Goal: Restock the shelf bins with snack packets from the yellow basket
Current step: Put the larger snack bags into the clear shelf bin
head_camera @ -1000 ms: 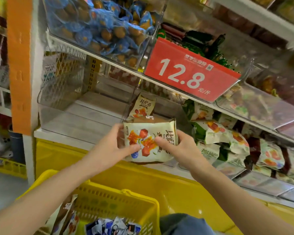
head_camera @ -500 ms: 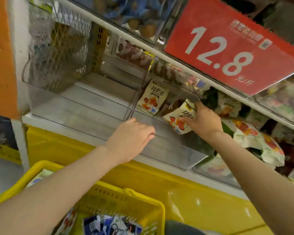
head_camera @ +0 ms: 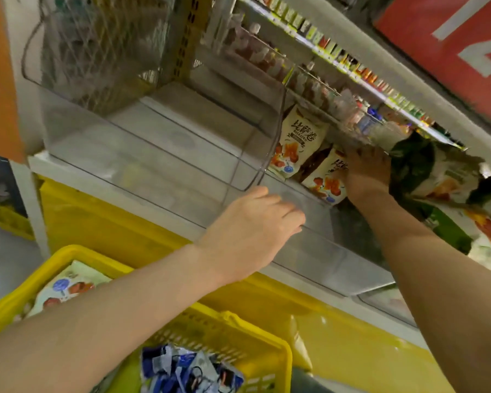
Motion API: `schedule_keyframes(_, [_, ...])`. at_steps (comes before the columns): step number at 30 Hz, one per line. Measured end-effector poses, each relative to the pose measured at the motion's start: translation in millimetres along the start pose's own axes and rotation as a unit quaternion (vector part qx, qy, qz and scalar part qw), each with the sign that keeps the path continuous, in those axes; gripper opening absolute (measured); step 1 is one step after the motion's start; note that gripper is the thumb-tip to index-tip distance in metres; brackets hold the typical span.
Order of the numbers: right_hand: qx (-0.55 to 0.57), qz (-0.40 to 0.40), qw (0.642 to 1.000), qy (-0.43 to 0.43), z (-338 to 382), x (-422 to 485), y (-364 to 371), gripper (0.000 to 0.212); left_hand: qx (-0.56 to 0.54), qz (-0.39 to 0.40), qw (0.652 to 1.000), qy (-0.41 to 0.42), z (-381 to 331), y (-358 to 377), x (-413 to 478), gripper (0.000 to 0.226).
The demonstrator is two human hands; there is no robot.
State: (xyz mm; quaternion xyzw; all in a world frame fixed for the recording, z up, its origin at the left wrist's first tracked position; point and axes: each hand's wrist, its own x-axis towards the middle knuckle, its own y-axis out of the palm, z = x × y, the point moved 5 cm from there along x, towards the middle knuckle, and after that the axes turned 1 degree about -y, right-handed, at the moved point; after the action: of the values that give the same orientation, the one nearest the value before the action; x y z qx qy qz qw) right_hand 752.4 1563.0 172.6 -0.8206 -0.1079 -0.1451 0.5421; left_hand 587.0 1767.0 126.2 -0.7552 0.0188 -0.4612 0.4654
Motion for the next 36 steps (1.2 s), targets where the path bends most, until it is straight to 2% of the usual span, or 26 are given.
schedule_keyframes(3, [-0.041,-0.027,0.999,0.013,4.9,11.4,1.0,0.051,-0.016,-0.004,1.0,0.004,1.2,0.1,0.4,0.021])
schedule_keyframes(8, [0.086,-0.002,0.995,0.042,1.4,19.7,7.1,0.053,-0.026,-0.002,1.0,0.001,0.8,1.3,0.2,0.02])
schedule_keyframes(10, [0.138,0.008,0.99,0.026,1.9,15.3,2.6,0.054,-0.028,0.001,1.0,0.0,0.2,0.9,0.8,0.021])
schedule_keyframes(14, [0.161,-0.001,0.986,-0.032,10.7,-9.3,-19.3,0.05,-0.022,0.017,1.0,-0.011,-0.9,-0.6,1.8,0.029])
schedule_keyframes(19, [0.342,0.018,0.939,-0.025,22.2,-77.0,-49.5,0.05,-0.013,0.04,0.999,-0.024,-2.5,-3.6,2.7,0.027])
schedule_keyframes(21, [0.372,0.02,0.928,-0.034,24.3,-109.9,-58.4,0.046,-0.008,0.05,0.998,-0.029,-3.2,-4.8,2.7,0.027])
schedule_keyframes(25, [0.348,0.068,0.931,-0.083,30.7,-175.7,-58.7,0.041,0.002,0.092,0.994,-0.055,-5.6,-6.4,3.0,0.028])
schedule_keyframes(27, [0.269,0.051,0.953,-0.128,34.7,-202.6,-57.6,0.047,0.019,0.131,0.989,-0.071,-9.3,-9.3,1.8,0.033])
schedule_keyframes(29, [0.225,0.037,0.965,-0.134,36.3,-221.4,-58.0,0.057,0.034,0.159,0.983,-0.086,-13.7,-16.9,-4.2,0.04])
schedule_keyframes(31, [0.224,0.03,0.965,-0.13,42.0,-236.1,-62.9,0.057,0.016,0.13,0.986,-0.105,-17.1,-33.4,-17.9,0.042])
schedule_keyframes(34, [0.26,0.004,0.953,-0.156,64.3,-264.6,-77.0,0.044,0.002,0.062,0.988,-0.143,-11.3,-62.1,-57.7,0.035])
schedule_keyframes(36, [0.295,-0.002,0.939,-0.176,85.0,-283.9,-82.4,0.038,0.022,0.062,0.983,-0.171,1.9,-73.3,-96.4,0.03])
